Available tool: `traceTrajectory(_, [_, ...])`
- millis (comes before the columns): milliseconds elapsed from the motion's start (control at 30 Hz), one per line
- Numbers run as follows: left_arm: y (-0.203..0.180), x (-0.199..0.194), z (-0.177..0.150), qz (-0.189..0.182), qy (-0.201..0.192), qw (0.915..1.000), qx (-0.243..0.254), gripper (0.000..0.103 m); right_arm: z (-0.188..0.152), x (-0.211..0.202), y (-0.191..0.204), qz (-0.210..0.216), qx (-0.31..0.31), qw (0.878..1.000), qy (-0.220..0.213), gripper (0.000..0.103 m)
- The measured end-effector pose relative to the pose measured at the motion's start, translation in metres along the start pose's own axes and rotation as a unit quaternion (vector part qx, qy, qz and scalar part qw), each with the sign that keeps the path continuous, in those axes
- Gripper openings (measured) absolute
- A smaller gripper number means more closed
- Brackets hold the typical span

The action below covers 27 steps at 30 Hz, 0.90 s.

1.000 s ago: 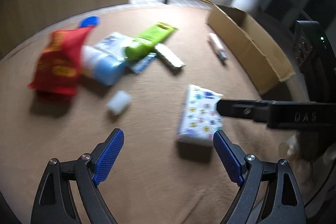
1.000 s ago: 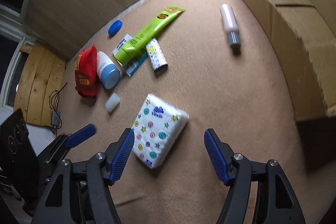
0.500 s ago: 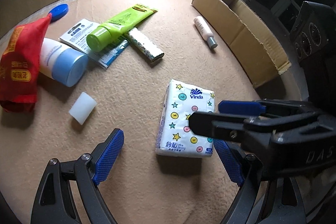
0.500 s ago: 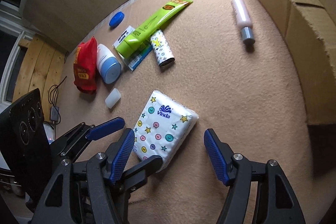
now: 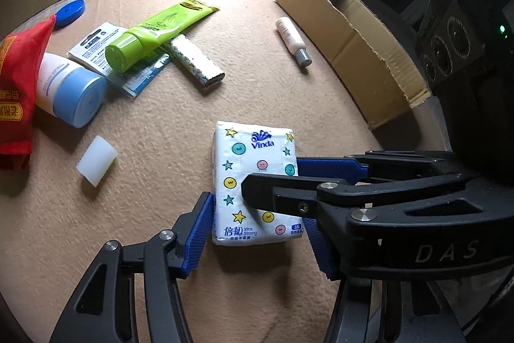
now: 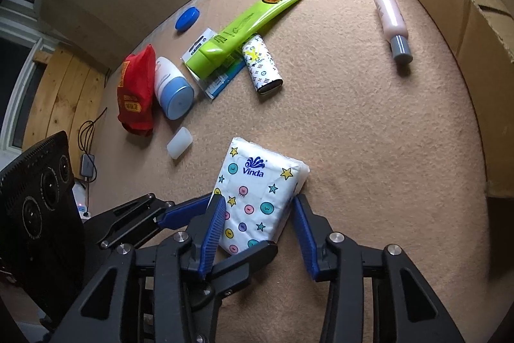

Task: Organize objects
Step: 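Carry the tissue pack with the right tool into the cardboard box and release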

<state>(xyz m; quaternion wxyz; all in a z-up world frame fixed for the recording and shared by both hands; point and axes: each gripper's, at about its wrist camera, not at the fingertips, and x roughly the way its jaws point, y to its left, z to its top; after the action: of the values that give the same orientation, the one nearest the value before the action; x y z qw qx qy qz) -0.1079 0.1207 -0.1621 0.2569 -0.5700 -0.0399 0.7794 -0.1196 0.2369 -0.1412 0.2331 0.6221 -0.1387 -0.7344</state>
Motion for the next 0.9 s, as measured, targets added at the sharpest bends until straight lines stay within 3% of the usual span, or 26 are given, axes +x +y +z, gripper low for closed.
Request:
traceTrajectory(467, [-0.051,-0.038,0.022,0.000,-0.062,0.9978,0.022,0.059,0.009,-0.067,0.002,-0.012,-0.029,0.997,-0.071,0.040])
traceTrajectory(900, [-0.139,-0.022,0.090,-0.025,-0.100,0.9922,0.070,0.059,0.036,-0.151,-0.055,-0.052,-0.016,0.988,-0.145,0.040])
